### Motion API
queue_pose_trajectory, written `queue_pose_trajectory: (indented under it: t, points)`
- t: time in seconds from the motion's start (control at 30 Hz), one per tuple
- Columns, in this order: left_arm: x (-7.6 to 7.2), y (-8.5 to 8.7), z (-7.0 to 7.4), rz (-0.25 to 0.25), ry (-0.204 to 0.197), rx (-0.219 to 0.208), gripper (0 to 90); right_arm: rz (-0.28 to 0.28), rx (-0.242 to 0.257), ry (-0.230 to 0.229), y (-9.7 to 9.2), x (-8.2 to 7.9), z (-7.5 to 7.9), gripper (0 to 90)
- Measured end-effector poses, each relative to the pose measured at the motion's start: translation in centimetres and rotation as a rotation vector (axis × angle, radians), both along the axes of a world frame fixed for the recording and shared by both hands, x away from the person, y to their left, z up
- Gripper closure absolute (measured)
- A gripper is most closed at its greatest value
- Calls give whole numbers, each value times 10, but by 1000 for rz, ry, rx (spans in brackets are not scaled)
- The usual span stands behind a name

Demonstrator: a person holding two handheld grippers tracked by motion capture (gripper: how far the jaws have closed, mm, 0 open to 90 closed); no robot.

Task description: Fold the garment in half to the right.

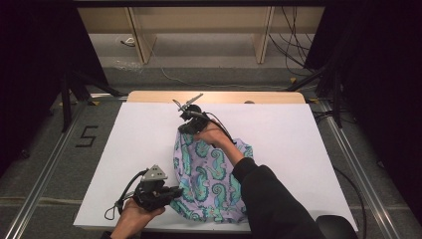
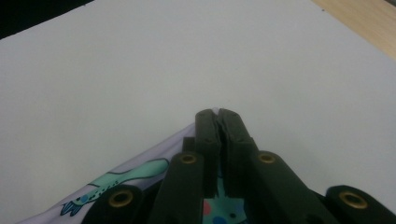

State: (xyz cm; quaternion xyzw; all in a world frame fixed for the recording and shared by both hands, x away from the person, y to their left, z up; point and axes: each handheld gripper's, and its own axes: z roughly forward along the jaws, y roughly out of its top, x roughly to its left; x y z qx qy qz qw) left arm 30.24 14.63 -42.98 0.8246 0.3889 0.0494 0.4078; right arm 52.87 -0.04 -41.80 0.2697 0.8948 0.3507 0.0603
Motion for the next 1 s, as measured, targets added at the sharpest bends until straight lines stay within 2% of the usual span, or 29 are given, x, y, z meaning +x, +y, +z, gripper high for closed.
queue_pose_trajectory:
  t: [0.17, 0.4, 0.53, 0.7, 0.87, 1.0]
  points:
    - [5, -19, 14, -54, -16, -48, 856, 18, 37, 1, -22, 0, 12, 873]
    - [16, -53, 25, -139, -21, -60, 856, 20, 93, 5, -59, 1, 21, 873]
    - [21, -69, 25, -170, -15, -52, 856, 5, 120, 19, -77, 2, 21, 873]
    - [27, -81, 22, -194, 4, -46, 856, -14, 139, 14, -98, 1, 21, 872]
    - [29, -93, 20, -219, 7, -33, 855, -40, 172, 29, -125, 1, 18, 871]
    - [33, -101, 17, -226, 23, -37, 855, -64, 169, 36, -139, 1, 13, 869]
